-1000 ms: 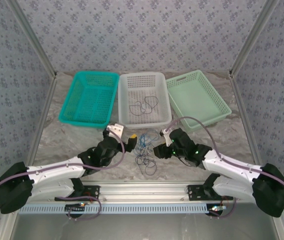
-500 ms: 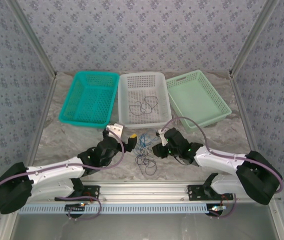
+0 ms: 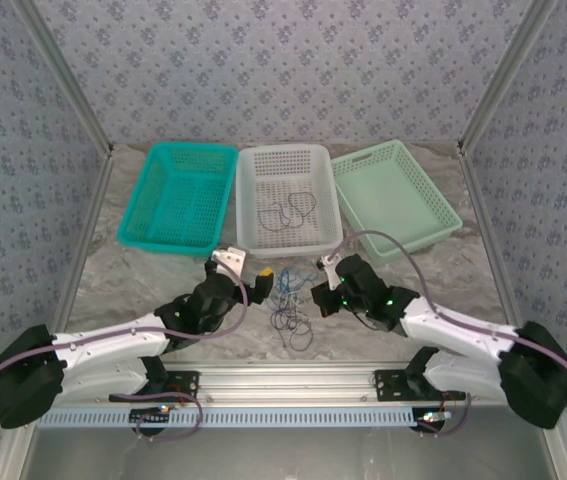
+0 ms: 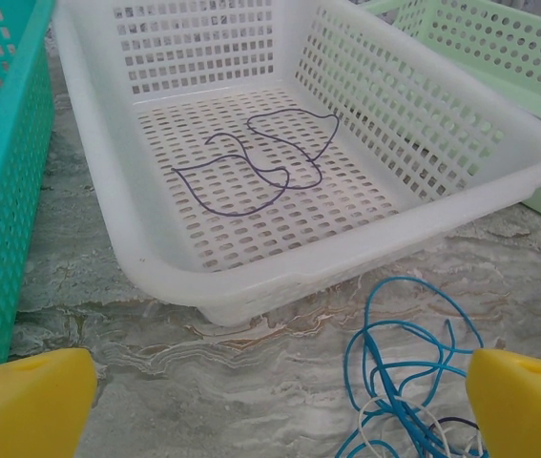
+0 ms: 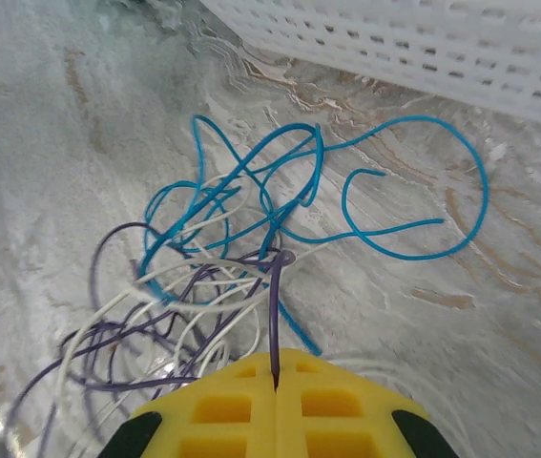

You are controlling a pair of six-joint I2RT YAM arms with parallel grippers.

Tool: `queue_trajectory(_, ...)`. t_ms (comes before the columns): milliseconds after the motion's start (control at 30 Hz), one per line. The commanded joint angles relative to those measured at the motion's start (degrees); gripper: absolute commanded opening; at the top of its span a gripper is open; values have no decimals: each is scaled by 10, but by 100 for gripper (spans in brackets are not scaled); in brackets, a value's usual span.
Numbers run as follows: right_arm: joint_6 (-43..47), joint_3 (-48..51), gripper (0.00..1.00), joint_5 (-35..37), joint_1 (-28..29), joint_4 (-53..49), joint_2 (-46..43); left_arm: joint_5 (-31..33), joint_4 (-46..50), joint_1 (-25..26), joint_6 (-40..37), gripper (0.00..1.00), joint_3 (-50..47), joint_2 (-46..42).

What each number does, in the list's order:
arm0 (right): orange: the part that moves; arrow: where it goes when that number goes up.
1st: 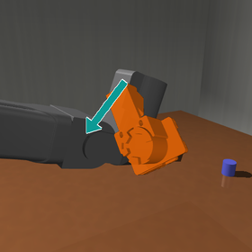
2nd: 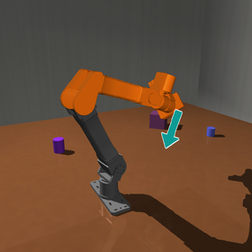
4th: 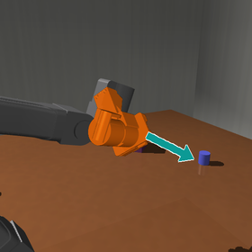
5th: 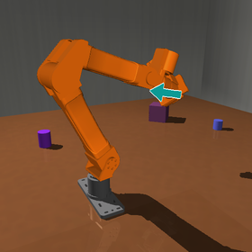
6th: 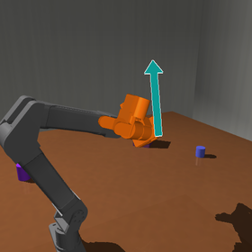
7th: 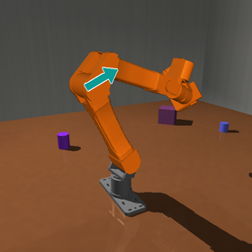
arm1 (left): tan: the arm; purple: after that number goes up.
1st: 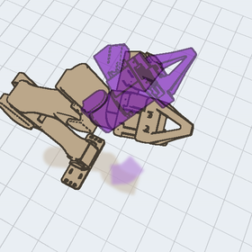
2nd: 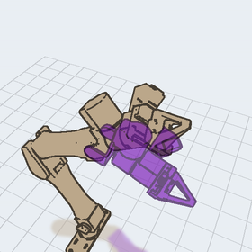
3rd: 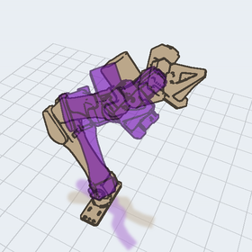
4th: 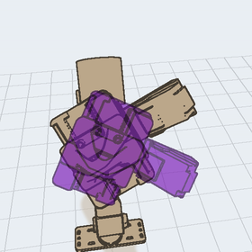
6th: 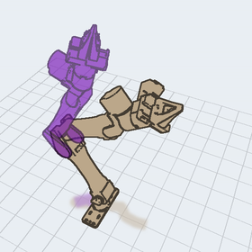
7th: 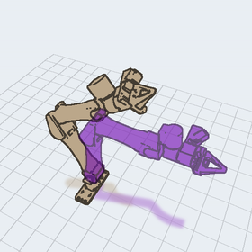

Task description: Untangle the cables

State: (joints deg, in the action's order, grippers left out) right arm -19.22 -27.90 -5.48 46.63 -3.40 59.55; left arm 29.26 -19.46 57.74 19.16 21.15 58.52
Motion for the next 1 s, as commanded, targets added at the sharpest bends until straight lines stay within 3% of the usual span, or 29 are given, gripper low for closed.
queue_trajectory(0, 22, -49, 0, 2, -4, -135, -77, -16, -3, -4, -9, 99, 5, -10)
queue_trajectory(167, 39, -103, 0, -49, -22, -239, -165, -71, -11, -4, -50, 99, 28, 2)
queue_trajectory(300, 55, -156, 0, -88, -33, -293, -173, -127, -41, -4, -87, 99, 45, 17)
queue_trajectory(633, 82, -208, 0, -163, -35, -298, -127, -259, -116, -4, -152, 99, 103, 79)
queue_trajectory(967, 85, -233, 0, -176, -43, -300, -134, -373, -144, -4, -188, 97, 127, 131)
